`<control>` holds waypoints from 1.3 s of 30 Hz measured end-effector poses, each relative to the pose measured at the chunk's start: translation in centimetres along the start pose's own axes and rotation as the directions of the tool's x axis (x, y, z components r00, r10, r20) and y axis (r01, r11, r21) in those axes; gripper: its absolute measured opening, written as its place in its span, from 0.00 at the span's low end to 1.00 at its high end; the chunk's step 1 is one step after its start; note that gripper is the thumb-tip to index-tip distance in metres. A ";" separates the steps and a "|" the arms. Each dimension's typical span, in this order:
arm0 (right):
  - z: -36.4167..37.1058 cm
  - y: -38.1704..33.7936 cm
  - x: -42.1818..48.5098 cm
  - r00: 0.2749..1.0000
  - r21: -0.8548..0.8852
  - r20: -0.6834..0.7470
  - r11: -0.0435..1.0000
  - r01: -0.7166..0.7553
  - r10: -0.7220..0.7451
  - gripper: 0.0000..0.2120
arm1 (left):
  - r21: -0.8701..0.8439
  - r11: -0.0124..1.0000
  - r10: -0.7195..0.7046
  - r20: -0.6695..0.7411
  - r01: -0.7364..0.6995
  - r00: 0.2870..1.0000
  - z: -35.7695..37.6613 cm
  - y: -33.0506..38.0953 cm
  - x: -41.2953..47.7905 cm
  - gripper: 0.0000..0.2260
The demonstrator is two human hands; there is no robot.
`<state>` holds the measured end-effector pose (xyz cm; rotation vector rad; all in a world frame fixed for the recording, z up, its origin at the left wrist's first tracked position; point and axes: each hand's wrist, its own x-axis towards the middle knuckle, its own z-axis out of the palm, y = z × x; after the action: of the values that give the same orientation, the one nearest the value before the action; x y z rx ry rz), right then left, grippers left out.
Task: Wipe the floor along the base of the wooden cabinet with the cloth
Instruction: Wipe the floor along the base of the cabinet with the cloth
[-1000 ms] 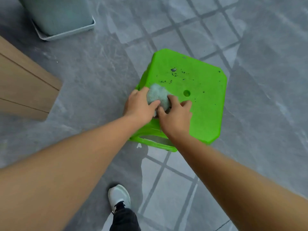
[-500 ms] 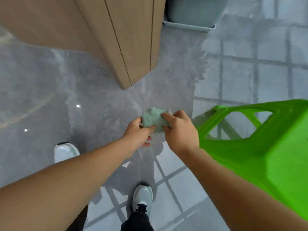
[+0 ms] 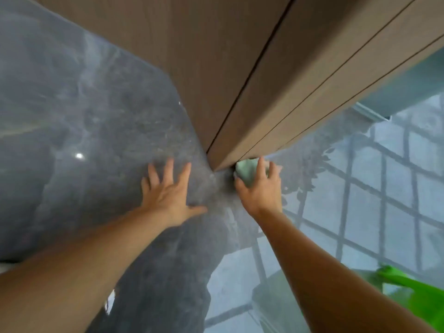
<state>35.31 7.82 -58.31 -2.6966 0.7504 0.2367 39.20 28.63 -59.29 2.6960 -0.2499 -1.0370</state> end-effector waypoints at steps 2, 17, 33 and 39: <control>3.2 -0.6 1.8 1.000 0.078 0.025 0.997 -0.006 0.004 0.49 | 0.094 0.994 -0.063 0.002 0.063 0.998 1.1 -2.2 1.7 0.65; -0.7 7.6 11.6 0.977 -0.023 0.011 0.977 -0.213 0.213 0.53 | 0.158 0.981 -0.136 0.171 0.109 0.976 0.3 -2.1 2.1 0.68; 0.5 9.9 7.3 0.991 -0.118 0.061 0.985 0.129 -0.122 0.28 | 0.147 0.984 -0.129 0.213 0.099 0.969 -0.2 -2.0 1.9 0.67; 1.7 6.6 7.5 0.996 -0.109 0.002 0.990 -0.094 0.095 0.30 | 0.141 0.985 -0.128 0.177 0.104 0.976 0.1 -1.9 2.0 0.68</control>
<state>38.13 -0.41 -63.50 -2.7633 0.8887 0.3182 40.77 30.00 -61.15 2.7595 -0.2014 -1.3546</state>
